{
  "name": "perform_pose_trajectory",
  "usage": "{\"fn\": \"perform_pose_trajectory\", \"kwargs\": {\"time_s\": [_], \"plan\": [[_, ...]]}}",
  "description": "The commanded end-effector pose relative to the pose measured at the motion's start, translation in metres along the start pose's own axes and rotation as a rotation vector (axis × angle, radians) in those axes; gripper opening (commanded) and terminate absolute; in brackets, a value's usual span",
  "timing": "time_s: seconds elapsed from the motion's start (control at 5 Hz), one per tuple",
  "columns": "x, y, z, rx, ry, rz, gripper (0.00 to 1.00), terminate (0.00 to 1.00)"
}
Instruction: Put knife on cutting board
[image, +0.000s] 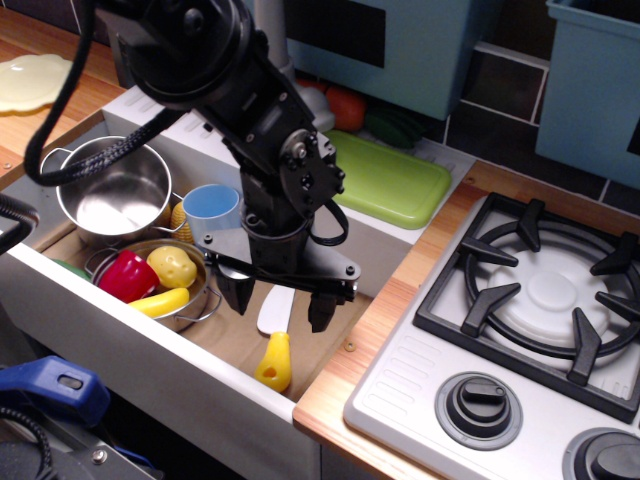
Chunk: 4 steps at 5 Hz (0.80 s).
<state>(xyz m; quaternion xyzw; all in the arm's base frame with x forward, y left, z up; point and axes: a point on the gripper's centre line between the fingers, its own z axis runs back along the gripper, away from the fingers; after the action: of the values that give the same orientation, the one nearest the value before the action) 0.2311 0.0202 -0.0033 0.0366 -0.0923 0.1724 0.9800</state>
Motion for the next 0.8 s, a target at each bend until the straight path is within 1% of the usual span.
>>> {"fn": "perform_pose_trajectory", "kwargs": {"time_s": [0.0,0.2,0.6], "plan": [[0.000,0.000,0.000,0.000,0.000,0.000,1.00,0.00],[0.005,0.005,-0.012,-0.013,-0.021,0.007,1.00,0.00],[0.014,0.001,-0.036,-0.057,-0.048,0.015,1.00,0.00]]}}
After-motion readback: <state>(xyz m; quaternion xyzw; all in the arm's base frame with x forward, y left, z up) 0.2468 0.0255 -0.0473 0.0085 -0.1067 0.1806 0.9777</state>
